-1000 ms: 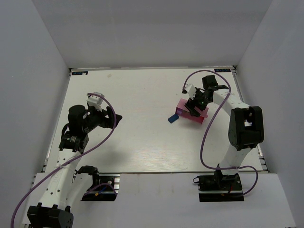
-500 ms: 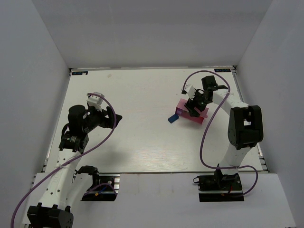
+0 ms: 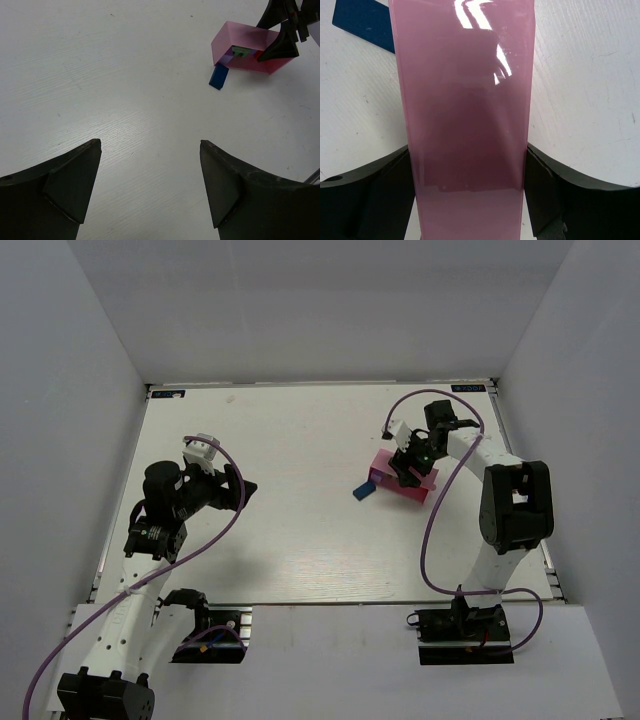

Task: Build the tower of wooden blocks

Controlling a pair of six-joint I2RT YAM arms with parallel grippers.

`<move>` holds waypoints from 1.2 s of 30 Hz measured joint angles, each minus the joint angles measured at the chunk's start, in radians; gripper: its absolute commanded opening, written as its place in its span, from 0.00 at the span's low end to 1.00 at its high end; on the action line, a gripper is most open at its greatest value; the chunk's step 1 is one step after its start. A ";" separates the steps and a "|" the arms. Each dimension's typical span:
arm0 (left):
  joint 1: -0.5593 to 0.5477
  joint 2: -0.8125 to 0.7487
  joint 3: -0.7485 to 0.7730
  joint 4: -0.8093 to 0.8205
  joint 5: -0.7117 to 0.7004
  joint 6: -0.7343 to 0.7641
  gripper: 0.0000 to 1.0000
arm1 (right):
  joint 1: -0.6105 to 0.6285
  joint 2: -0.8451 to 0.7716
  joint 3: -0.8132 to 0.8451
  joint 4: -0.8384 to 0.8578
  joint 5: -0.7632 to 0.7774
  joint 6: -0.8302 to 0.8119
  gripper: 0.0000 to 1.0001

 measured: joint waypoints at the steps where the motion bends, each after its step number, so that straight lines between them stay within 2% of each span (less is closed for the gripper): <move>1: 0.000 0.000 0.000 0.000 0.000 0.000 0.89 | 0.000 -0.002 0.000 -0.005 -0.002 0.001 0.14; 2: 0.000 0.000 0.000 0.000 0.000 0.000 0.89 | 0.000 -0.005 0.000 -0.009 -0.002 0.003 0.05; 3: 0.000 0.000 0.000 0.000 0.000 0.000 0.89 | 0.000 -0.009 0.000 -0.011 -0.002 0.006 0.00; 11: 0.000 0.000 0.000 0.000 0.000 0.000 0.89 | 0.037 -0.118 -0.044 0.032 0.034 0.071 0.00; 16: 0.000 0.000 0.000 0.000 0.000 0.000 0.89 | 0.082 -0.154 -0.094 0.120 0.109 0.111 0.00; 26: 0.000 0.000 0.000 0.000 0.000 0.000 0.89 | 0.204 -0.163 -0.242 0.397 0.404 0.208 0.00; 36: 0.000 0.000 0.000 0.000 0.000 0.000 0.89 | 0.331 -0.182 -0.419 0.761 0.708 0.197 0.00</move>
